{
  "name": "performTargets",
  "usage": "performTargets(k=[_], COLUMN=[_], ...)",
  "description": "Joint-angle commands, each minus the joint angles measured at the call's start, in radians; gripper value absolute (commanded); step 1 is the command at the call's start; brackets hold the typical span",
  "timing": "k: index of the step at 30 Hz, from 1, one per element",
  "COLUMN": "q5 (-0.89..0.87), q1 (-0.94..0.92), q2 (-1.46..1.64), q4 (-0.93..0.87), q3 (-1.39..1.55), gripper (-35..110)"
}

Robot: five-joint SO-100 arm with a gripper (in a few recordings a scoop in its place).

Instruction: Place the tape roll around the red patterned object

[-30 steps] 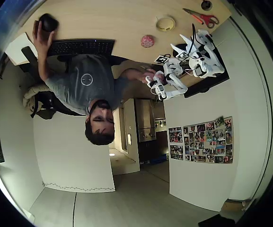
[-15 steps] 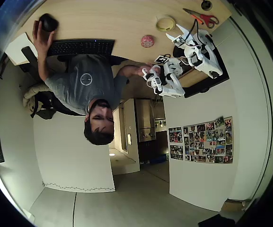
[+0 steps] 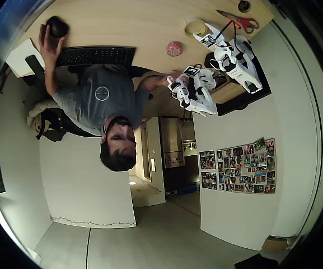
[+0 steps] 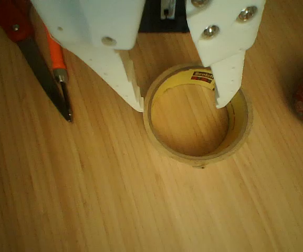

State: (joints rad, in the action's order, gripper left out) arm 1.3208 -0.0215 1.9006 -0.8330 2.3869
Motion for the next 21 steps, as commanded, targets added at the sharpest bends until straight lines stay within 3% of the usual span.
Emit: performTargets(k=[1, 13, 21], q5=[0.028, 0.144, 0.101], q1=[-0.037, -0.144, -0.100], q2=[0.002, 0.089, 0.023], q4=[-0.020, -0.127, -0.048], q3=[0.015, 0.014, 0.031], gripper=[35, 34, 34])
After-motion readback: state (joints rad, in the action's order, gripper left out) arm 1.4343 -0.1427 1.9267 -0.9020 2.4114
